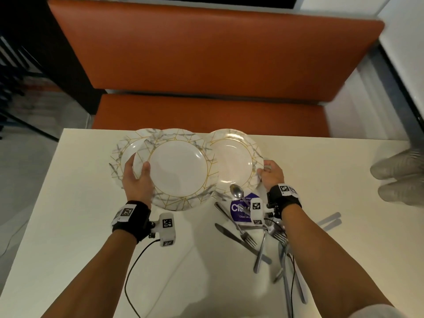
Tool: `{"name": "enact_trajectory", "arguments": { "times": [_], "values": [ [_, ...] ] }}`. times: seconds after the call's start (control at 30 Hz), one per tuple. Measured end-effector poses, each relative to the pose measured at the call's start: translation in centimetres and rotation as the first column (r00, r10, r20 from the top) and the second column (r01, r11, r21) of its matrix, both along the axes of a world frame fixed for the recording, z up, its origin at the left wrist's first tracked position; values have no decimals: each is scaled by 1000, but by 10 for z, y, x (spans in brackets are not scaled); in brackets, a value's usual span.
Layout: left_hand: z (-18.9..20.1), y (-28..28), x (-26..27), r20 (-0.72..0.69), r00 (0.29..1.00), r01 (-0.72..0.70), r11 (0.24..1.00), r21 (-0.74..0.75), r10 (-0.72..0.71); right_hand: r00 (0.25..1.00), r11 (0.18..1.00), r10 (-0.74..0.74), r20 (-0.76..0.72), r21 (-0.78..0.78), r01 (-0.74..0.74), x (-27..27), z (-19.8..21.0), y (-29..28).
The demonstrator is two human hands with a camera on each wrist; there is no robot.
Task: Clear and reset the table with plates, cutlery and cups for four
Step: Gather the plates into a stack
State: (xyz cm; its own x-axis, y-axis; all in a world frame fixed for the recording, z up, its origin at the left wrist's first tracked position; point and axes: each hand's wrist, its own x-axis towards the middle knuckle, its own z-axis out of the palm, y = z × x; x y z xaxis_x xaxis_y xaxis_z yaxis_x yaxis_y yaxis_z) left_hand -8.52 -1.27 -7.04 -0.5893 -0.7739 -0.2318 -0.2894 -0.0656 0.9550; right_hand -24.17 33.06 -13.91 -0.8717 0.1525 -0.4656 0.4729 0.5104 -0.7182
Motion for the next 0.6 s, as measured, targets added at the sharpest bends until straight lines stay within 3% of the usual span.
{"name": "enact_trajectory", "arguments": {
  "times": [0.27, 0.6],
  "values": [
    [5, -2, 2, -34, 999, -27, 998, 54, 28, 977, 986, -163, -135, -44, 159, 6, 19, 20],
    [14, 7, 6, -56, 998, -27, 998, 50, 29, 919, 986, -149, -366, 9, 164, 9, 48, 46]
  ]
}}
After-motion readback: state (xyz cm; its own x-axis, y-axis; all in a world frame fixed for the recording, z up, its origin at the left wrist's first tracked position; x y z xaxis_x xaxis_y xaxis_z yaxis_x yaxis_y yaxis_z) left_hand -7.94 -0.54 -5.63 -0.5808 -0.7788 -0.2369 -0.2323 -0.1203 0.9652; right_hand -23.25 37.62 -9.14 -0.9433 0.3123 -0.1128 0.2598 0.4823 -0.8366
